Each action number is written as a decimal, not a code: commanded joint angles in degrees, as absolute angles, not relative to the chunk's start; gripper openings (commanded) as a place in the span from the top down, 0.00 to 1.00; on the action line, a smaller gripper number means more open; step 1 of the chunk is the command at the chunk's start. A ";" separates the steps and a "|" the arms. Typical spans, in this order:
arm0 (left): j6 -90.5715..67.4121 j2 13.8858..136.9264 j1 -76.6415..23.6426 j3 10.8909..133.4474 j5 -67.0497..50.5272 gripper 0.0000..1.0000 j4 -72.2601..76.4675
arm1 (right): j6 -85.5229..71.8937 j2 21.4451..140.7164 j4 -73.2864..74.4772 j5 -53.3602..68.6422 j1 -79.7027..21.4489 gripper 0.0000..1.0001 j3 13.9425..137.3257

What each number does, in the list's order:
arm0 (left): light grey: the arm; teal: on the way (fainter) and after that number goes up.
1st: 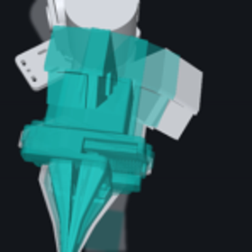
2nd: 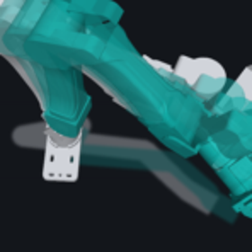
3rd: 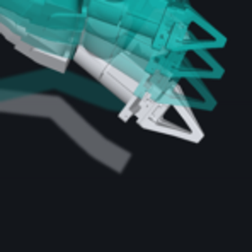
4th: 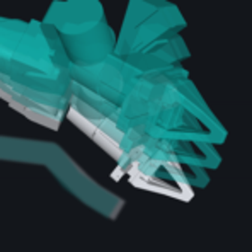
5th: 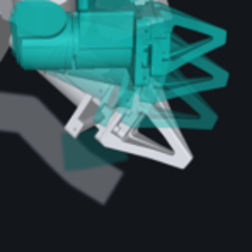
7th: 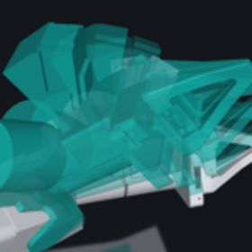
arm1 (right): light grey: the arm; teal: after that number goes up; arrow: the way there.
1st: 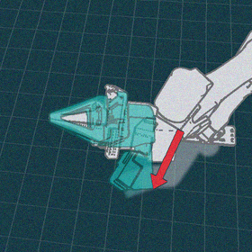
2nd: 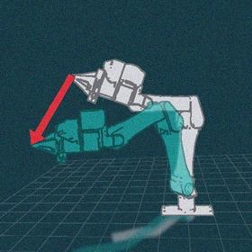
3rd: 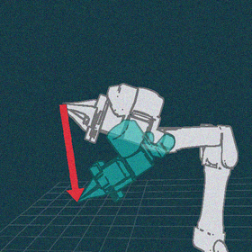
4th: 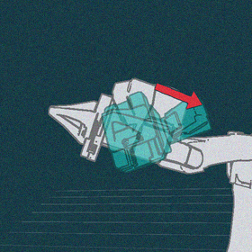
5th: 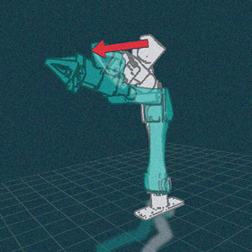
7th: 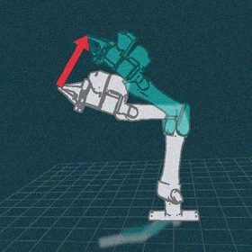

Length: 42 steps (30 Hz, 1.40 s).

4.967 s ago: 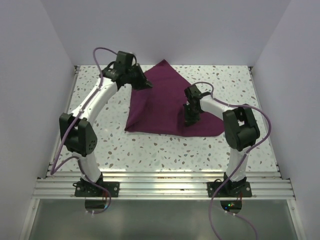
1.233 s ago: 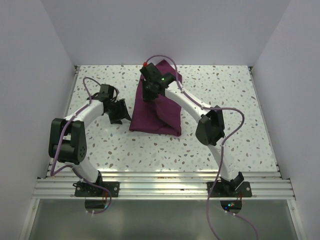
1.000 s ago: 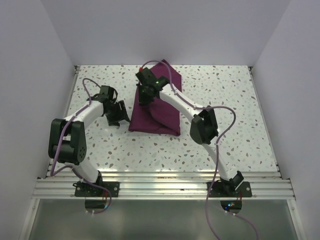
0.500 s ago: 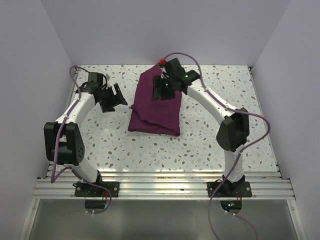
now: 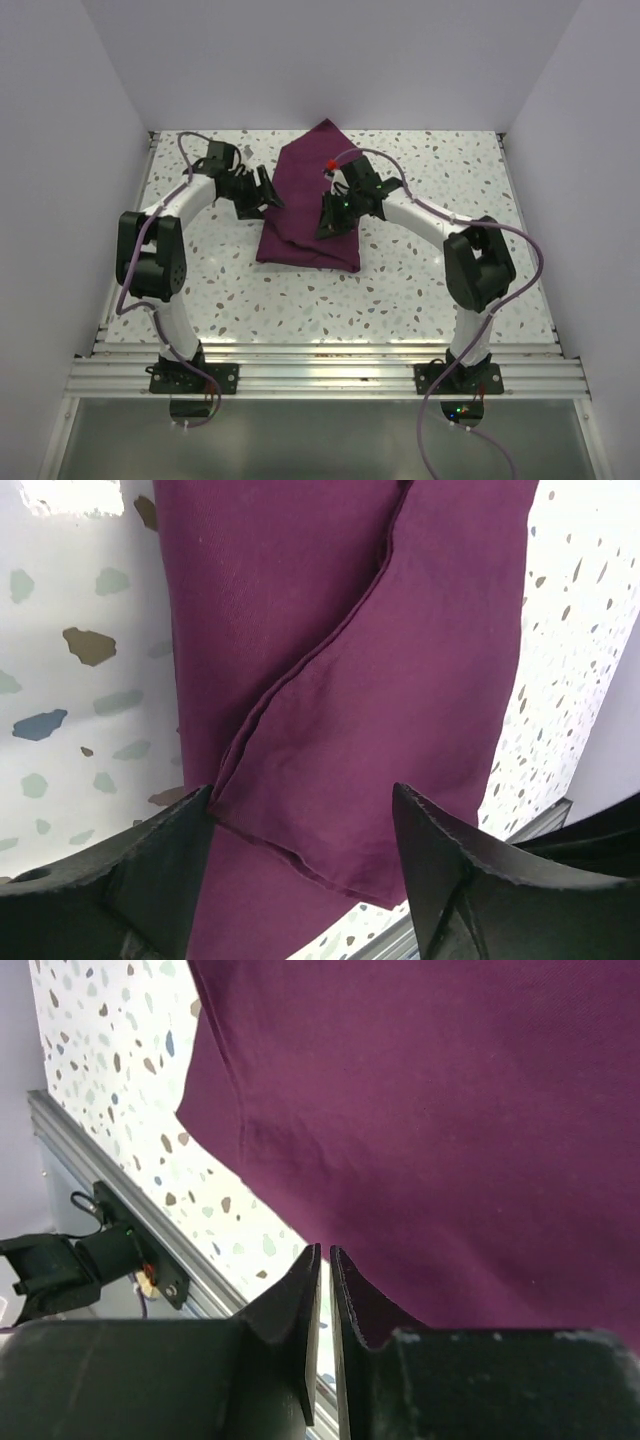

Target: Prepare the surgical pack

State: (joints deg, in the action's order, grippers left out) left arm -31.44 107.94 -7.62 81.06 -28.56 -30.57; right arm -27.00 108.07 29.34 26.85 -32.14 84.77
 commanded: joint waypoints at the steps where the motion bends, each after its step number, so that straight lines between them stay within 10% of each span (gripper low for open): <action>1: -32.78 107.58 -7.73 80.08 -29.71 0.27 -29.09 | -29.26 108.46 21.02 33.22 -31.73 0.89 82.10; 19: -29.89 109.42 -7.38 79.45 -21.80 0.78 -34.19 | -26.54 103.01 23.56 30.77 -29.19 0.92 74.08; 29: -25.93 110.74 -7.21 80.68 -18.20 0.75 -36.21 | -35.24 114.41 11.95 17.84 -21.28 0.93 94.81; 36: -22.86 104.07 -6.59 81.04 -13.01 0.35 -29.28 | -33.84 130.77 14.06 23.99 -16.44 0.93 110.03; 42: -24.17 105.63 -6.59 81.38 -19.59 0.48 -8.37 | -37.08 137.10 7.13 29.17 -13.89 0.93 110.30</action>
